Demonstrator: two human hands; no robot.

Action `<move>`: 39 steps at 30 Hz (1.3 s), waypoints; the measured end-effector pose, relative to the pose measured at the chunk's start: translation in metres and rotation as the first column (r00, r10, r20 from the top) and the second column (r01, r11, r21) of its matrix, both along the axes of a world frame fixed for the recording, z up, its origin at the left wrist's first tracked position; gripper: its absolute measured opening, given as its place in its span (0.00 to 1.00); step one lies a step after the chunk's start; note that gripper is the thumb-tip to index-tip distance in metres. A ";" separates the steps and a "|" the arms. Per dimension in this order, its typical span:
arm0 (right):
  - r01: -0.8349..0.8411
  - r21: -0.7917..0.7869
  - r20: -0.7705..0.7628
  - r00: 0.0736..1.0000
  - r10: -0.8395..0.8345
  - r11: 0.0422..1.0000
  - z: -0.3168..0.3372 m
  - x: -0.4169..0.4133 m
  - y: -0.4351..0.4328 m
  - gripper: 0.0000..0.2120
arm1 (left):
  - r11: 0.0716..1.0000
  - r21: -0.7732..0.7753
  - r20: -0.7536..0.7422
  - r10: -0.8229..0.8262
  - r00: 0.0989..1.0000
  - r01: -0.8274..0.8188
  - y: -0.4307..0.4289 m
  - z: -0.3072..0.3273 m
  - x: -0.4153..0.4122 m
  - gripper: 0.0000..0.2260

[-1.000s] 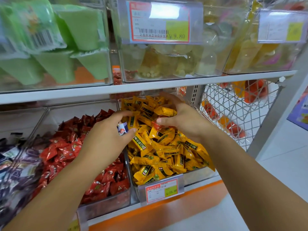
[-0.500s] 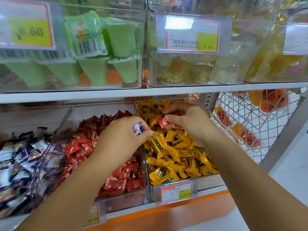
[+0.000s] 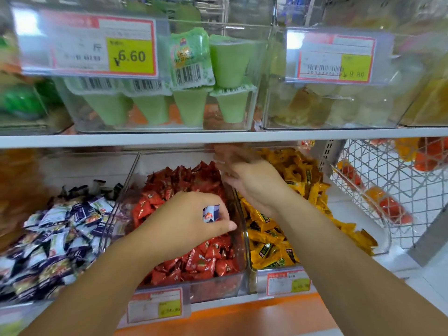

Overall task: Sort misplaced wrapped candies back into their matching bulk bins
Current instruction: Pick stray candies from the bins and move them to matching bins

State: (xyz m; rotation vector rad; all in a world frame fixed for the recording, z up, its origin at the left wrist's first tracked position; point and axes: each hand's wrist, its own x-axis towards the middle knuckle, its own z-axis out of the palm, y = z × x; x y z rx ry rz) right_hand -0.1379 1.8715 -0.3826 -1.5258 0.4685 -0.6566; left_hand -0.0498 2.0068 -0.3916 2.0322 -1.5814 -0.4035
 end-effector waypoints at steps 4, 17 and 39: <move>0.097 -0.091 -0.067 0.992 -0.103 0.991 0.004 -0.019 -0.016 0.16 | 1.000 0.002 -0.018 -0.022 1.000 0.022 -0.002 0.000 0.000 0.07; -0.252 -0.525 -0.789 0.502 -0.354 0.813 -0.008 -0.160 -0.073 0.21 | 0.992 -0.126 -0.025 0.028 0.999 -0.031 -0.026 -0.005 -0.008 0.06; -0.053 -0.735 -0.388 0.851 -0.355 0.676 -0.038 -0.147 -0.078 0.07 | 0.990 -0.132 -0.020 0.050 0.999 -0.052 -0.041 -0.011 -0.019 0.05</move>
